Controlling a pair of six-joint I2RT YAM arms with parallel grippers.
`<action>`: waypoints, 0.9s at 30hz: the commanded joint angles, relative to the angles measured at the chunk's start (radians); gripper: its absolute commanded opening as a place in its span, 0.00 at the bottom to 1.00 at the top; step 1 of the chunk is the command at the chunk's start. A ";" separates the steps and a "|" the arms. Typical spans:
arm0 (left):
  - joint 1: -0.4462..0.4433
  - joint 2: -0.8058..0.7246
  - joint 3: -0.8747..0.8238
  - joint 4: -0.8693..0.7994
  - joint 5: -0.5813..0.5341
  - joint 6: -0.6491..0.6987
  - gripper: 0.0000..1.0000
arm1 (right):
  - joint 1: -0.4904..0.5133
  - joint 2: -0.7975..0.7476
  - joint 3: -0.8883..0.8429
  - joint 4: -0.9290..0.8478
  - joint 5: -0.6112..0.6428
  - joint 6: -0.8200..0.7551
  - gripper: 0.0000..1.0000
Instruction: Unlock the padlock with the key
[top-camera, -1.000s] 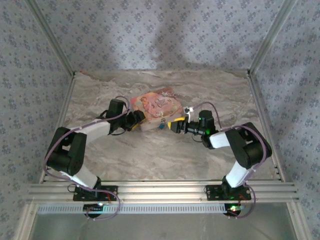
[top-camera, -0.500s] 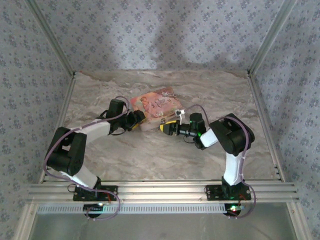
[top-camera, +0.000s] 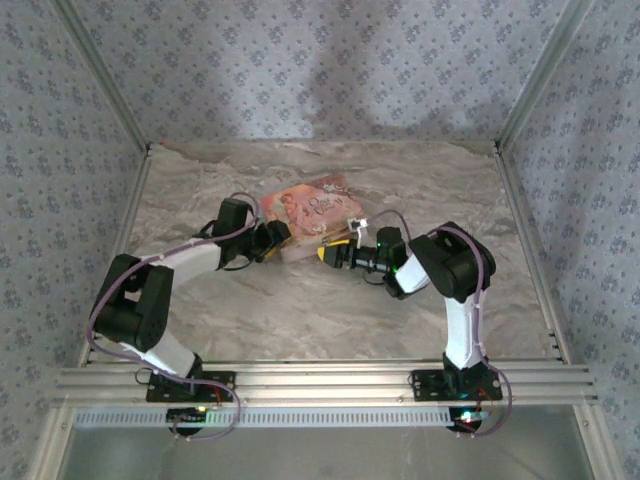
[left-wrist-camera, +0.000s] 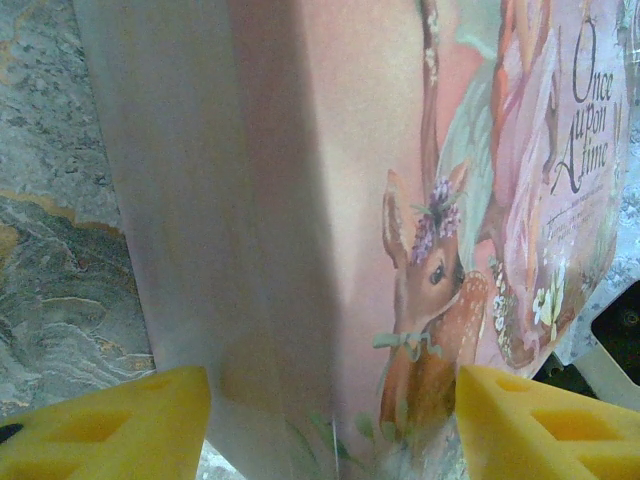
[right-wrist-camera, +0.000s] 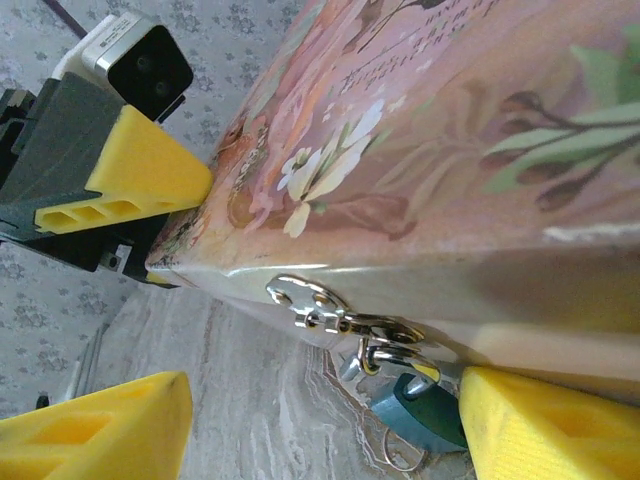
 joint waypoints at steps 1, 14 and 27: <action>-0.006 -0.002 -0.018 -0.049 -0.034 -0.002 0.65 | 0.008 0.026 0.029 0.073 -0.016 0.024 0.72; -0.006 -0.001 -0.027 -0.041 -0.036 -0.006 0.65 | 0.015 0.037 0.029 0.118 -0.060 0.029 0.60; -0.006 -0.004 -0.035 -0.036 -0.041 -0.011 0.65 | 0.020 0.037 0.027 0.118 -0.061 0.023 0.42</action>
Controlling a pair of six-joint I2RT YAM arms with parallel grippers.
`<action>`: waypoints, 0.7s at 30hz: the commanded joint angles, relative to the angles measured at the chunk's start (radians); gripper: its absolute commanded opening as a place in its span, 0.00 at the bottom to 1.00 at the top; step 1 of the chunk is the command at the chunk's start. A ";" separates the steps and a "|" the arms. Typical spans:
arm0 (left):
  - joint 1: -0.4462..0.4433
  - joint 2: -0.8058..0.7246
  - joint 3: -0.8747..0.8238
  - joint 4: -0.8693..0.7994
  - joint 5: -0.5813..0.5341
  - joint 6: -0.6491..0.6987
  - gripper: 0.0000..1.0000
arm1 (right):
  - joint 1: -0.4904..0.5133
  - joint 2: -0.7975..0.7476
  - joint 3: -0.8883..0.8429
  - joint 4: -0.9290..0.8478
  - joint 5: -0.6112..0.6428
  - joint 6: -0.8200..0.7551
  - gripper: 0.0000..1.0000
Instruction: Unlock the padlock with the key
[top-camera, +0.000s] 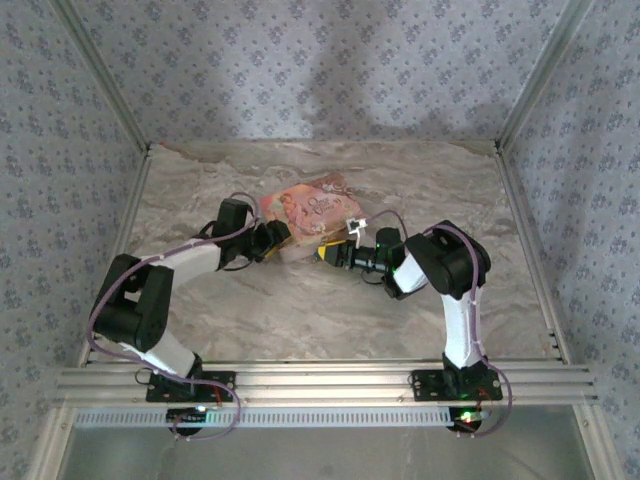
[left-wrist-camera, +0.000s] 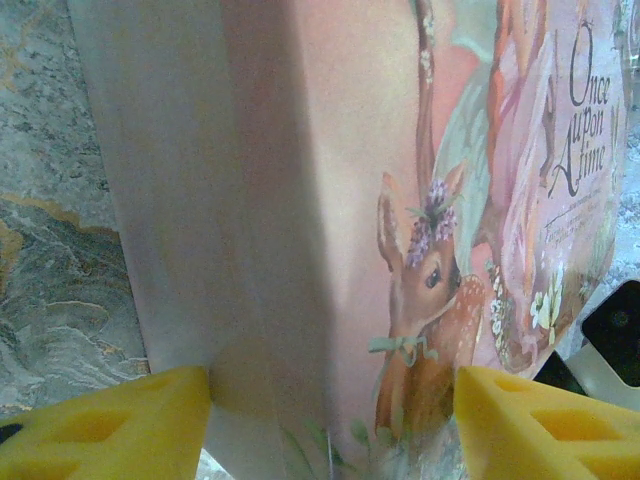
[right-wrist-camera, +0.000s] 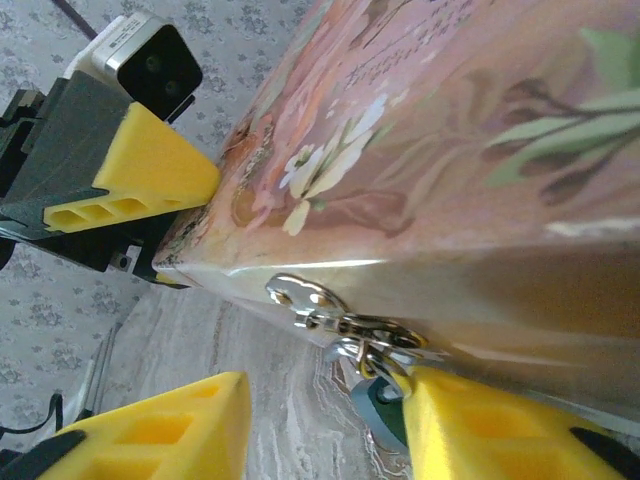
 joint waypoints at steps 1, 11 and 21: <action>-0.006 -0.001 -0.028 -0.052 -0.034 -0.003 0.65 | 0.015 0.002 0.013 0.066 -0.041 -0.005 0.40; -0.006 -0.003 -0.030 -0.050 -0.035 -0.006 0.65 | 0.014 0.000 0.011 0.009 -0.013 -0.021 0.19; -0.006 -0.002 -0.031 -0.052 -0.038 -0.006 0.65 | 0.007 -0.013 0.001 -0.043 0.017 -0.028 0.04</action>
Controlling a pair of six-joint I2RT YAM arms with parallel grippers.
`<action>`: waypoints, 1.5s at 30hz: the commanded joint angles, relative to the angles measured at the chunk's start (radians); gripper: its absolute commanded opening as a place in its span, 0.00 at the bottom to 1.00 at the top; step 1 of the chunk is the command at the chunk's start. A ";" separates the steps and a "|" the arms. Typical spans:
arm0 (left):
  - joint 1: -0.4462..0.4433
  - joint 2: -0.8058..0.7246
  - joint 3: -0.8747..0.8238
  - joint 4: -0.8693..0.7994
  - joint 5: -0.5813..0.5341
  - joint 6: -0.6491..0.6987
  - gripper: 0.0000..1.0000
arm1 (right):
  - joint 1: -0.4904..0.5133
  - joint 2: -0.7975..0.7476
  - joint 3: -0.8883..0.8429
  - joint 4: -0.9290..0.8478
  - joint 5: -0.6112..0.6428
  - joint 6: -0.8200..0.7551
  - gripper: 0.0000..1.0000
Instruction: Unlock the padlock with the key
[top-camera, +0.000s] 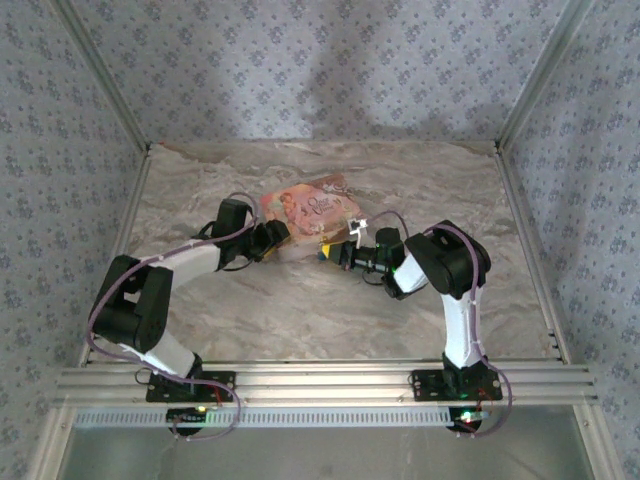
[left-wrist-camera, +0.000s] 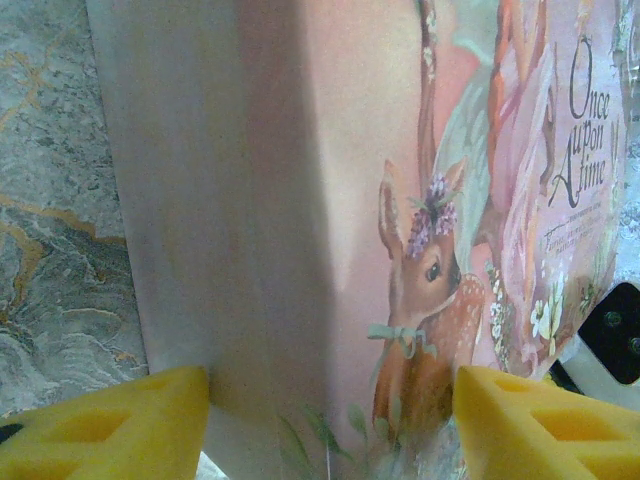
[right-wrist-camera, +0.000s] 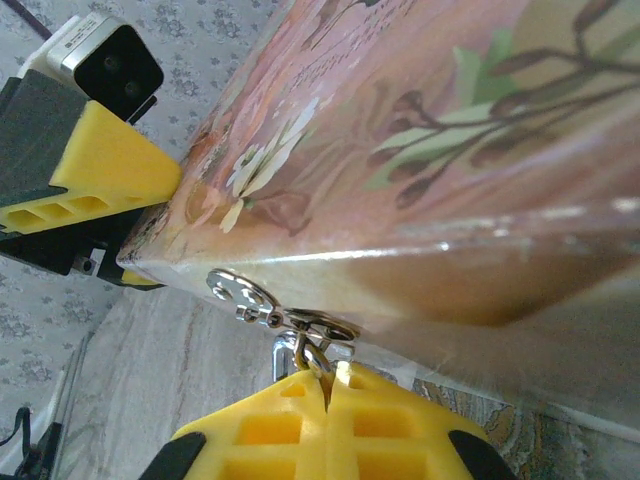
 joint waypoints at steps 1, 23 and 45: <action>-0.006 0.003 -0.027 -0.057 -0.019 -0.006 0.65 | 0.009 -0.018 -0.001 -0.009 -0.019 0.000 0.03; -0.112 -0.088 -0.092 -0.063 -0.052 -0.090 0.65 | -0.047 -0.096 -0.106 0.102 0.143 0.176 0.00; -0.184 -0.066 -0.115 -0.048 -0.068 -0.136 0.66 | -0.063 -0.112 -0.064 0.054 0.225 0.259 0.00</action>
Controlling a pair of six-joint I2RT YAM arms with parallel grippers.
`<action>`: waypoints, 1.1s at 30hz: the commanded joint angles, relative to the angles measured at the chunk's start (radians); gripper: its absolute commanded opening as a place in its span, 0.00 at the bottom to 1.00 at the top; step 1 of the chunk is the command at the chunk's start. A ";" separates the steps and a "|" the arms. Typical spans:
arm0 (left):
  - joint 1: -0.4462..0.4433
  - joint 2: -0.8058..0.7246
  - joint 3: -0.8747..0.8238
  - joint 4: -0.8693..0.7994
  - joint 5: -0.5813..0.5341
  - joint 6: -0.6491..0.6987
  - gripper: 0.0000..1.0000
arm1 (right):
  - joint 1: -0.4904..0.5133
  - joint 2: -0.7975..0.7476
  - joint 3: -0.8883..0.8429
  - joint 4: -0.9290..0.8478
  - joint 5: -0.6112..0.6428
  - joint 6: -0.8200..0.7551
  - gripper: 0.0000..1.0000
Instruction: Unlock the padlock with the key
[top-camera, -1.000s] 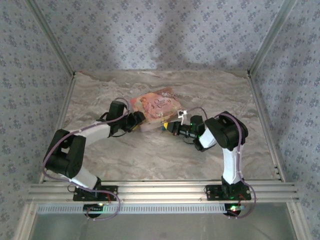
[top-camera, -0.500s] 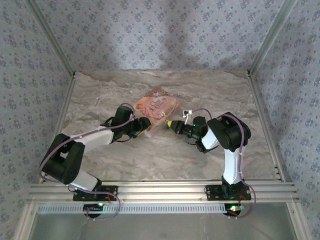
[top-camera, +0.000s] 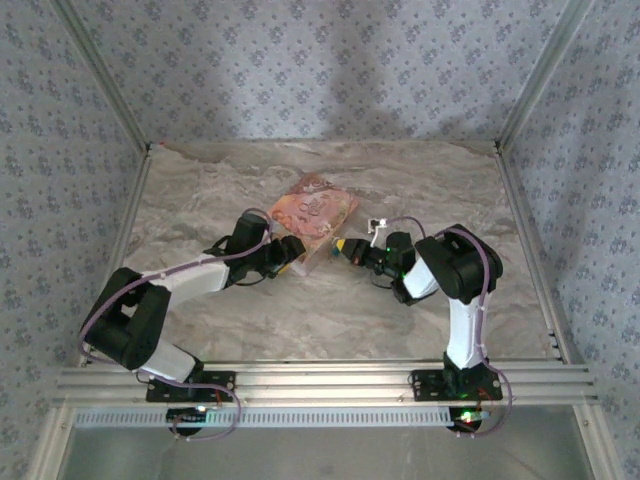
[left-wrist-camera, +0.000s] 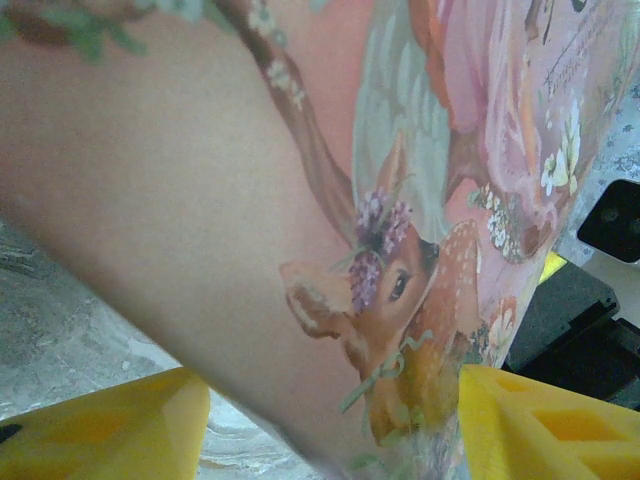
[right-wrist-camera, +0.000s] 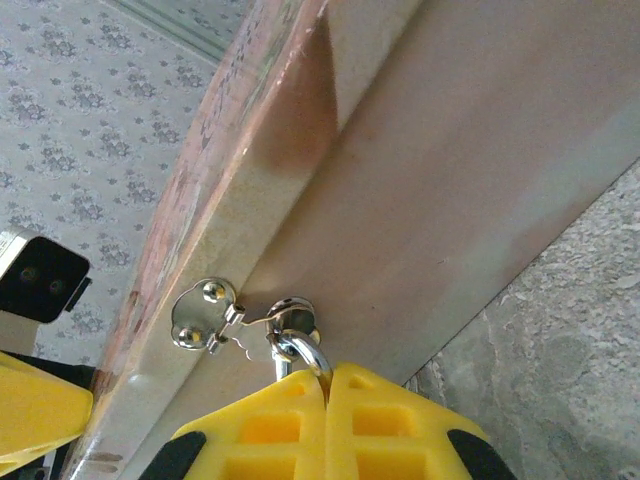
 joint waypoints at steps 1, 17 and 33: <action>-0.011 0.021 -0.031 -0.066 -0.004 -0.005 0.66 | -0.017 -0.035 0.041 0.030 0.053 0.018 0.00; -0.012 0.018 -0.042 -0.054 0.003 -0.006 0.66 | -0.029 -0.058 0.094 -0.094 0.044 0.079 0.00; -0.015 0.015 -0.050 -0.051 -0.003 -0.008 0.66 | -0.029 -0.103 0.183 -0.351 -0.018 0.166 0.00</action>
